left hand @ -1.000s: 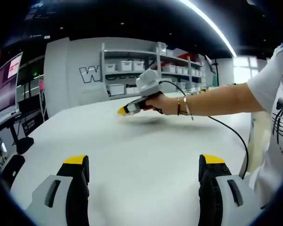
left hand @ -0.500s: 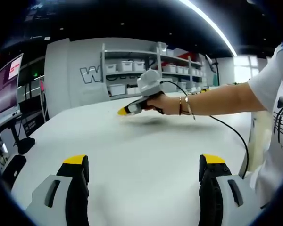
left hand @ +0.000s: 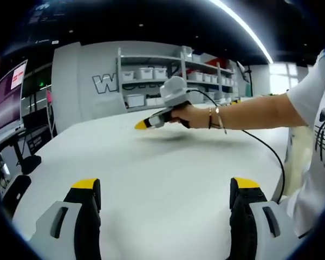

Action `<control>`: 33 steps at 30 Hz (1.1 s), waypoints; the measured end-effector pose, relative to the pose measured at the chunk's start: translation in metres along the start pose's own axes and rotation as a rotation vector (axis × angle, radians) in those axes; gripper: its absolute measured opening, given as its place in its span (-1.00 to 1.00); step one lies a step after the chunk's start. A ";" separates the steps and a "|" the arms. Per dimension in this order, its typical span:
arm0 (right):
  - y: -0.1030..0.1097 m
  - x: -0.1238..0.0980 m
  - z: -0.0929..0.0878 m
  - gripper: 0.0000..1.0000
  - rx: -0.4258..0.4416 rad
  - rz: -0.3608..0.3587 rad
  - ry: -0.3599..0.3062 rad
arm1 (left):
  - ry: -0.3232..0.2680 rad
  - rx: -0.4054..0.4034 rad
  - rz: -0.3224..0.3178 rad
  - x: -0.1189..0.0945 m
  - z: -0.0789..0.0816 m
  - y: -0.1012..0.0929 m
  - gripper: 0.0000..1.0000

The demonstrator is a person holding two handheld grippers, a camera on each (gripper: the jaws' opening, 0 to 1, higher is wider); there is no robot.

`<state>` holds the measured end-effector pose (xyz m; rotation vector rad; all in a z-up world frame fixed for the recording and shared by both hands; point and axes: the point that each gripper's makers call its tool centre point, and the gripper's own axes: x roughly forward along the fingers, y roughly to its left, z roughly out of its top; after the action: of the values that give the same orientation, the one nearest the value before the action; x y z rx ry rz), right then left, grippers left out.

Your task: Open the resealable bag by pulling the two sides of the seal apart until the entire bag opening is separated and visibly accessible.

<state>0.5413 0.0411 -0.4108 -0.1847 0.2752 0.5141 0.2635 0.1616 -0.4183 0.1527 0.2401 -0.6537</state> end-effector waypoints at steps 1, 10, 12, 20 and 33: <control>0.001 0.000 0.000 0.26 -0.002 0.002 -0.001 | 0.001 0.001 0.000 0.000 0.000 0.000 0.97; -0.002 -0.005 -0.001 0.64 -0.005 -0.011 -0.017 | 0.008 0.011 0.004 -0.002 0.000 0.000 0.98; -0.002 -0.006 -0.001 0.69 -0.002 -0.010 -0.024 | 0.010 0.012 0.004 -0.002 0.000 0.000 0.99; 0.000 -0.010 0.000 0.70 -0.007 -0.004 -0.036 | 0.017 0.019 0.005 -0.003 0.000 0.000 0.98; 0.001 -0.016 0.007 0.66 0.002 0.000 -0.065 | 0.019 0.028 0.009 -0.002 0.001 -0.001 0.98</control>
<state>0.5293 0.0361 -0.4000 -0.1656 0.2124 0.5186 0.2617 0.1621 -0.4168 0.1870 0.2485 -0.6476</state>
